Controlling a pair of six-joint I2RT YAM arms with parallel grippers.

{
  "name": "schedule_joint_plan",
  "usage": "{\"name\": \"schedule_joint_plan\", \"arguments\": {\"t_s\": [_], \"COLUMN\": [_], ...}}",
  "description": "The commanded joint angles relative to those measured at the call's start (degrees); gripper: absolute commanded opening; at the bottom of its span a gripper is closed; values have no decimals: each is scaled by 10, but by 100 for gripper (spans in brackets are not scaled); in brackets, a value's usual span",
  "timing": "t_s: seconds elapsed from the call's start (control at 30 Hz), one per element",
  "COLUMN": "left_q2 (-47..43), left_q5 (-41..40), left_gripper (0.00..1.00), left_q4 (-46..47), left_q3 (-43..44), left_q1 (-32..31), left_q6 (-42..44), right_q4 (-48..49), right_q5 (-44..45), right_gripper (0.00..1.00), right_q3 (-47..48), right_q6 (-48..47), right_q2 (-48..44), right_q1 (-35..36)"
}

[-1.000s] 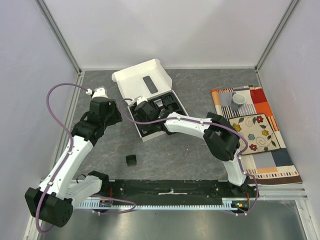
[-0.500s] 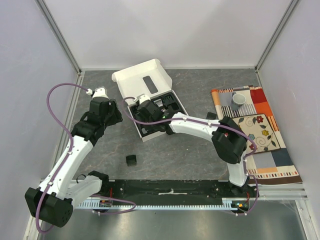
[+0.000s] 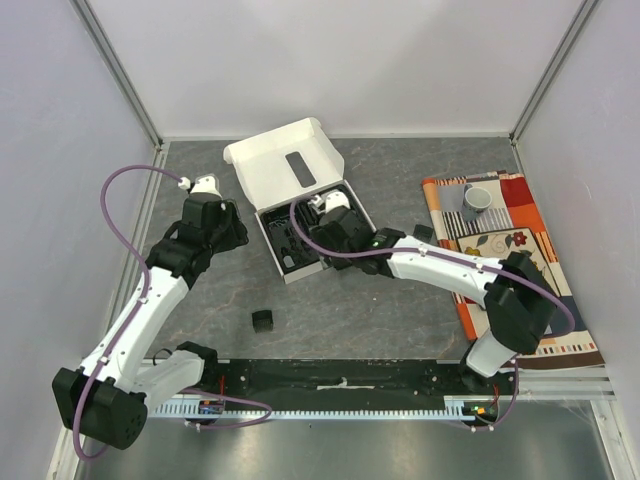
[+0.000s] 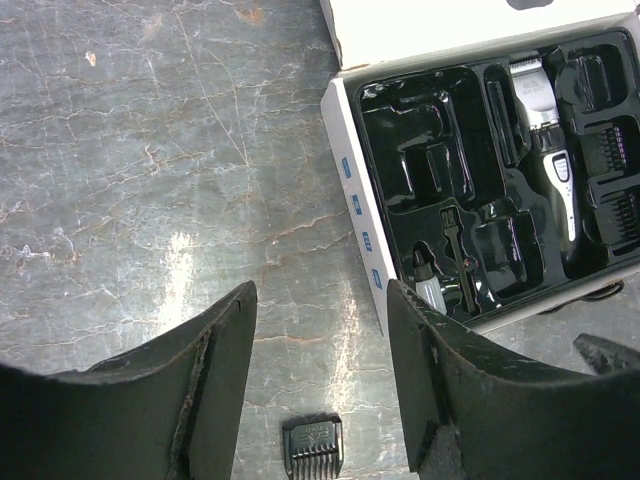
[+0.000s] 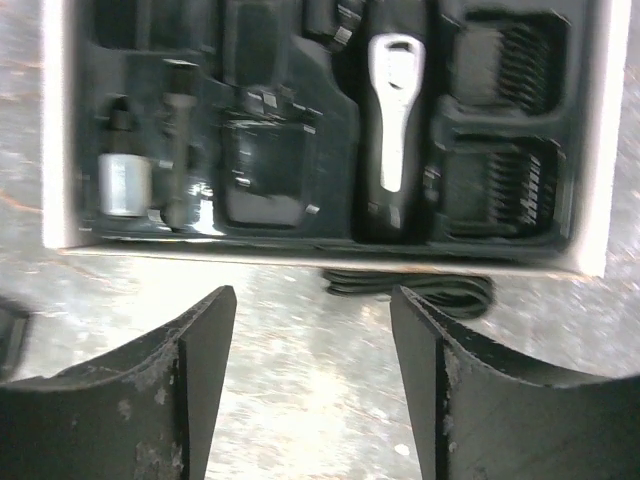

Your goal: Sort the hair-cutting tools

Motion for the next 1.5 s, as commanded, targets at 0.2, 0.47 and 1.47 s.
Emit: {"name": "schedule_joint_plan", "arguments": {"t_s": [0.2, 0.47, 1.47], "left_q2": [2, 0, 3], "left_q5": [20, 22, 18], "left_gripper": [61, 61, 61], "left_q4": [19, 20, 21], "left_q3": [13, 13, 13], "left_q1": [3, 4, 3], "left_q6": [1, 1, 1], "right_q4": [8, 96, 182], "right_q5": [52, 30, -25], "right_gripper": [71, 59, 45], "right_q3": [-119, -201, -225], "right_q6": [88, 119, 104], "right_q2": [-58, -73, -11], "right_q1": [-89, -149, -175]}}
